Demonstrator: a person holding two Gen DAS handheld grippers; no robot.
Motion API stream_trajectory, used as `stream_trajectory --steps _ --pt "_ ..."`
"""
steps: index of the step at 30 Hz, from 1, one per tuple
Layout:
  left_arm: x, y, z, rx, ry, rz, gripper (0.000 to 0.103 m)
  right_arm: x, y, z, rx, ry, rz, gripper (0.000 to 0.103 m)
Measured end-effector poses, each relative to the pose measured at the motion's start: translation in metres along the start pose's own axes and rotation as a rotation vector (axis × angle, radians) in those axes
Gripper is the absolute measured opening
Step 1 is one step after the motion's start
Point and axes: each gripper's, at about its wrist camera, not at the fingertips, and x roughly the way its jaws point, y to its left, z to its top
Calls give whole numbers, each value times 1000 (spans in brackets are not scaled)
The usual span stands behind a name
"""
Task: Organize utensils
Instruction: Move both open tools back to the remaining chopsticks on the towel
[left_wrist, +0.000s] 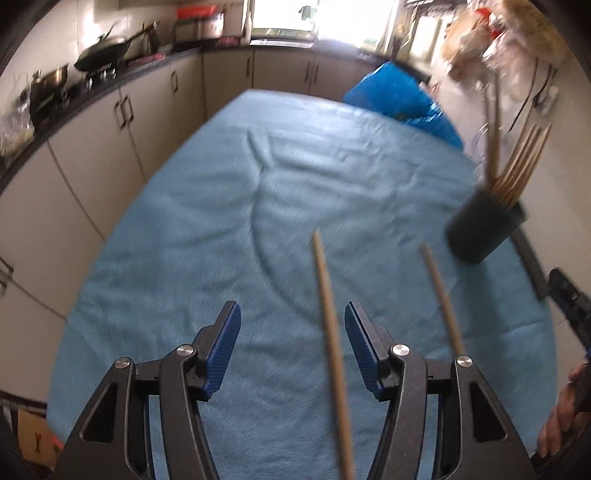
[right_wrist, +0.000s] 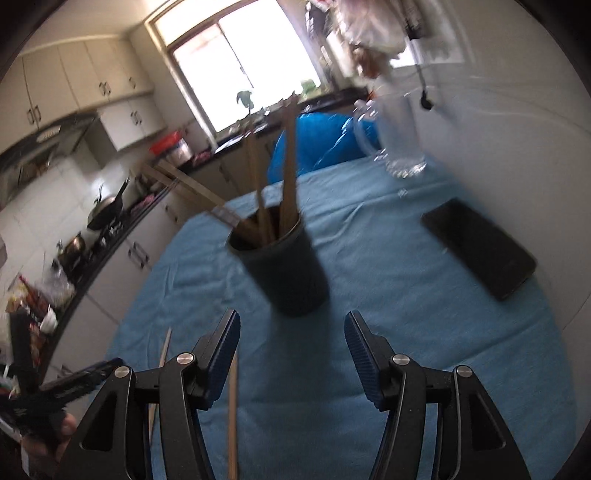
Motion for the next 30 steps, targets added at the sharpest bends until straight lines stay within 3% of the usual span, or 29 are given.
stream_trajectory --steps 7,15,21,28,30 --pt "5 7 -9 9 -2 -6 58 38 38 -8 -121 150 38 63" --pt "7 24 -4 -29 3 -35 58 84 64 -39 -224 353 17 43" --pt "9 26 0 -36 5 -61 57 96 70 -34 -255 352 -21 38" --pt "11 27 0 -41 16 -63 57 147 90 -15 -349 383 -92 36" --pt "12 29 1 -38 19 -63 57 154 94 -16 -382 371 -125 23"
